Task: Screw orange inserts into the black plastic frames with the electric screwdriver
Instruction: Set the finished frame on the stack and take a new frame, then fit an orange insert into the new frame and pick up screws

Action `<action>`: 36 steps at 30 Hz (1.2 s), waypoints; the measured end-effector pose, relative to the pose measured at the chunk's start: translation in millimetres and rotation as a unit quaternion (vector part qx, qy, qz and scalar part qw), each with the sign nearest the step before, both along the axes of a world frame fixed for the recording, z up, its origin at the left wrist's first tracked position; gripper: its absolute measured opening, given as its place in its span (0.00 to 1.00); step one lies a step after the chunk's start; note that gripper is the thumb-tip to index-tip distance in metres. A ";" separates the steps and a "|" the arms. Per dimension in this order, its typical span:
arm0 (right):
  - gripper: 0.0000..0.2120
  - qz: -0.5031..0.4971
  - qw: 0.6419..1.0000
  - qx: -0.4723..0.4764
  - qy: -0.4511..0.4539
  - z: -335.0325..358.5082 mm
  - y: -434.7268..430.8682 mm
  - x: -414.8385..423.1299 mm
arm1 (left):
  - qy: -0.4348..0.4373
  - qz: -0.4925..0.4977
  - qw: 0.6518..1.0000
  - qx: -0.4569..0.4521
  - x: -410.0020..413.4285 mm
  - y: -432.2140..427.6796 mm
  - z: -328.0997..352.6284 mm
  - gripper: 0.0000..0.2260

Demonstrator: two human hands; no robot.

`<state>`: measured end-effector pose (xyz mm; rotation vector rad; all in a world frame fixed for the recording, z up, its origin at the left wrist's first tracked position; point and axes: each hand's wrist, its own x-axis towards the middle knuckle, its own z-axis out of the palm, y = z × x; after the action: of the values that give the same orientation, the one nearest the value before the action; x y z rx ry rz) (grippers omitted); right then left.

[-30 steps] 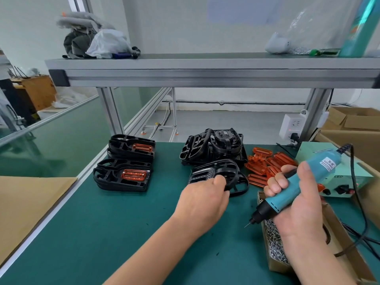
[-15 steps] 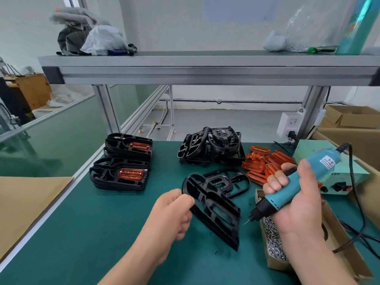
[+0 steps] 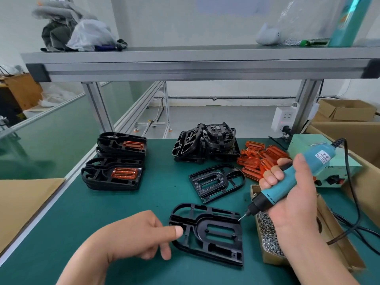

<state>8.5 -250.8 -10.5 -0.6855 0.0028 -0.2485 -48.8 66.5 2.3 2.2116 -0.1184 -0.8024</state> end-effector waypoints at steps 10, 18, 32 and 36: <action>0.15 0.000 1.000 0.008 -0.001 -2.6 0.4 2.7 | -0.331 0.111 0.937 0.029 9.4 -30.8 -19.2 0.17; 0.15 0.000 1.000 0.000 -0.002 -5.6 -0.1 3.1 | -0.422 0.013 0.875 0.236 16.2 -55.8 -22.8 0.25; 0.14 -0.070 0.997 0.042 0.000 7.0 -20.3 8.5 | -0.369 0.053 0.923 0.101 12.3 -54.6 -20.1 0.13; 0.14 -0.092 0.994 0.064 0.006 8.5 -29.7 10.1 | -0.371 0.072 0.924 0.067 19.9 -65.6 -15.7 0.05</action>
<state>18.7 -280.5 -2.0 -0.5586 0.0939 -0.4169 -28.9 0.9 -13.4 2.5106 -0.2688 0.1467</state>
